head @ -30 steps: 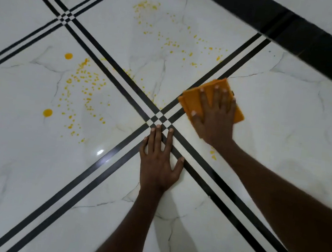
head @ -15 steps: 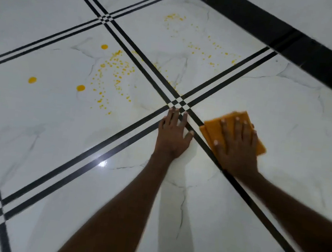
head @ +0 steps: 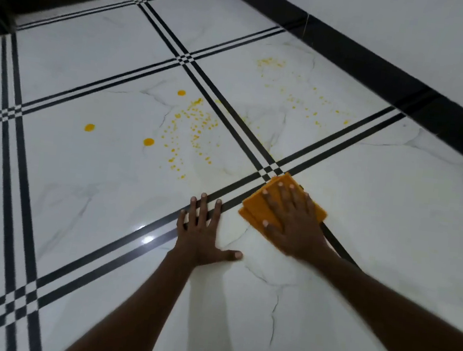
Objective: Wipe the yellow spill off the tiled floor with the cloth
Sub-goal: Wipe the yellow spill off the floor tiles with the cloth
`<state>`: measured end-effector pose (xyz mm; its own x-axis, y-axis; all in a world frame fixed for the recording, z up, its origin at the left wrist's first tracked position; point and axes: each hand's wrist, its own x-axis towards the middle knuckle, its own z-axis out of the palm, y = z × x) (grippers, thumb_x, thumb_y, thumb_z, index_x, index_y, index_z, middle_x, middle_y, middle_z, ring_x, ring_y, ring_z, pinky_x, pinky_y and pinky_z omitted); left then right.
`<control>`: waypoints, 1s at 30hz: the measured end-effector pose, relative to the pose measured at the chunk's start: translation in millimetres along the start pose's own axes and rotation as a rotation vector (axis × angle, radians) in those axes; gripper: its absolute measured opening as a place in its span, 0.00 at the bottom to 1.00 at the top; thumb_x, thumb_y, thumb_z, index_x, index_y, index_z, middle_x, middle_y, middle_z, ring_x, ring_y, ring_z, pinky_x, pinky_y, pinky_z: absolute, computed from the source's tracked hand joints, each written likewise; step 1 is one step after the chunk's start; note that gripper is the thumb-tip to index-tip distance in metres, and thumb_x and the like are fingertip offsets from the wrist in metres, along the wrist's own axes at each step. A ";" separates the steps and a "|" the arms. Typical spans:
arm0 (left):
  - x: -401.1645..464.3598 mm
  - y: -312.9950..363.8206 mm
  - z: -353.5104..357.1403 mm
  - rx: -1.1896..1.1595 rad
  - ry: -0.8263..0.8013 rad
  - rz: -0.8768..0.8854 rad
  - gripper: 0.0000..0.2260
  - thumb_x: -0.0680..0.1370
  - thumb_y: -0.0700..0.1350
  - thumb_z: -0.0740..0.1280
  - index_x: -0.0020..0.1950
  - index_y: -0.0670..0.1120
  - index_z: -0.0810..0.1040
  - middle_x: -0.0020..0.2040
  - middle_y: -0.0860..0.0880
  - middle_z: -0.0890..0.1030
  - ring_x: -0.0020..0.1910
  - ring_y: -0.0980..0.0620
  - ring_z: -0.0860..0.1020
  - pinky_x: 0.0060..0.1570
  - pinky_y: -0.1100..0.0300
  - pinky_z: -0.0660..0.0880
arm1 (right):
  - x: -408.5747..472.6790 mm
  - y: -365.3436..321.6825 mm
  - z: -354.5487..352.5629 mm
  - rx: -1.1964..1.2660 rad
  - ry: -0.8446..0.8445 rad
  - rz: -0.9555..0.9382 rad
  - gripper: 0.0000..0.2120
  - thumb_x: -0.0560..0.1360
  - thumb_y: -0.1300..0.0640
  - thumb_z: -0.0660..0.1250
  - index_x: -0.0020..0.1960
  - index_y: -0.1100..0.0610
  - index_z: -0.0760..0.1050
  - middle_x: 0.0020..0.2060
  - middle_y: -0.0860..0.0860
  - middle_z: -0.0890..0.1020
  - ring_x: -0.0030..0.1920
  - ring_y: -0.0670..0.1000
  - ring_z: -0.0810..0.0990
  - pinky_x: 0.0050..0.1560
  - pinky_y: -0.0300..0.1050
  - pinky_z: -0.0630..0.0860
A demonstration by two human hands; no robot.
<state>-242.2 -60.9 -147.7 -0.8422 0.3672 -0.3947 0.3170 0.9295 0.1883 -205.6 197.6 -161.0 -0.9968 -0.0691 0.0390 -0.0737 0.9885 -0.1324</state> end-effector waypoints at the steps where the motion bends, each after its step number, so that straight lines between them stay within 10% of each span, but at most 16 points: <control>1: -0.8 -0.7 1.3 -0.006 0.014 -0.004 0.63 0.60 0.84 0.58 0.80 0.55 0.29 0.79 0.45 0.27 0.78 0.41 0.28 0.77 0.38 0.37 | 15.0 23.0 -1.8 -0.015 0.028 0.045 0.35 0.82 0.32 0.45 0.83 0.50 0.56 0.81 0.61 0.60 0.81 0.65 0.57 0.79 0.67 0.53; 7: -1.2 -2.1 4.6 -0.015 0.073 -0.010 0.63 0.58 0.86 0.53 0.81 0.55 0.32 0.80 0.45 0.30 0.79 0.41 0.30 0.77 0.39 0.38 | -15.7 16.2 -11.9 0.036 0.206 0.752 0.35 0.81 0.37 0.49 0.82 0.54 0.59 0.79 0.66 0.62 0.78 0.70 0.60 0.76 0.72 0.55; 11: -2.0 -2.2 -8.2 -0.010 -0.031 0.012 0.62 0.61 0.83 0.60 0.79 0.54 0.28 0.78 0.44 0.26 0.78 0.40 0.27 0.76 0.37 0.35 | -62.6 -80.3 7.4 0.064 0.105 0.425 0.37 0.81 0.36 0.53 0.84 0.52 0.52 0.83 0.60 0.55 0.82 0.66 0.53 0.80 0.68 0.46; 14: -0.9 -4.7 -5.4 -0.008 -0.039 0.024 0.63 0.61 0.83 0.61 0.79 0.55 0.27 0.78 0.44 0.25 0.77 0.40 0.26 0.76 0.38 0.34 | -16.5 -20.5 0.4 0.021 0.012 0.138 0.35 0.82 0.35 0.48 0.84 0.50 0.51 0.83 0.59 0.55 0.82 0.65 0.53 0.80 0.67 0.50; 20: -1.5 -2.1 -2.6 0.002 -0.002 -0.007 0.62 0.61 0.83 0.60 0.80 0.55 0.30 0.80 0.44 0.28 0.78 0.41 0.29 0.77 0.38 0.36 | -35.7 -3.8 0.8 0.011 0.222 0.705 0.35 0.81 0.37 0.52 0.83 0.54 0.57 0.80 0.65 0.61 0.79 0.69 0.59 0.77 0.71 0.54; 24: -0.8 4.2 -37.4 0.080 -0.227 -0.006 0.60 0.68 0.73 0.70 0.81 0.53 0.32 0.80 0.42 0.28 0.79 0.38 0.31 0.76 0.36 0.40 | -83.0 -102.4 10.9 0.110 0.098 0.348 0.36 0.81 0.36 0.51 0.84 0.50 0.48 0.83 0.58 0.50 0.83 0.64 0.47 0.80 0.66 0.41; 28: -1.3 -12.8 -102.6 0.197 -0.337 0.012 0.35 0.75 0.56 0.71 0.80 0.53 0.61 0.80 0.46 0.62 0.80 0.43 0.56 0.72 0.41 0.58 | -19.1 -60.6 -5.9 0.093 -0.188 0.002 0.36 0.81 0.33 0.43 0.84 0.46 0.45 0.84 0.55 0.49 0.83 0.61 0.46 0.80 0.67 0.49; 30: -15.6 -21.6 -109.8 0.207 -0.250 0.019 0.27 0.77 0.53 0.70 0.75 0.53 0.70 0.73 0.49 0.72 0.74 0.46 0.66 0.69 0.48 0.63 | -3.0 -51.0 -28.7 0.255 -0.204 0.167 0.35 0.81 0.35 0.46 0.79 0.54 0.63 0.76 0.59 0.70 0.77 0.64 0.67 0.75 0.63 0.66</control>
<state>-283.8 -90.4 -46.8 -0.7100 0.3578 -0.6066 0.4354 0.9000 0.0212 -198.0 151.2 -125.9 -0.9792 0.0400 -0.1990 0.1117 0.9248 -0.3637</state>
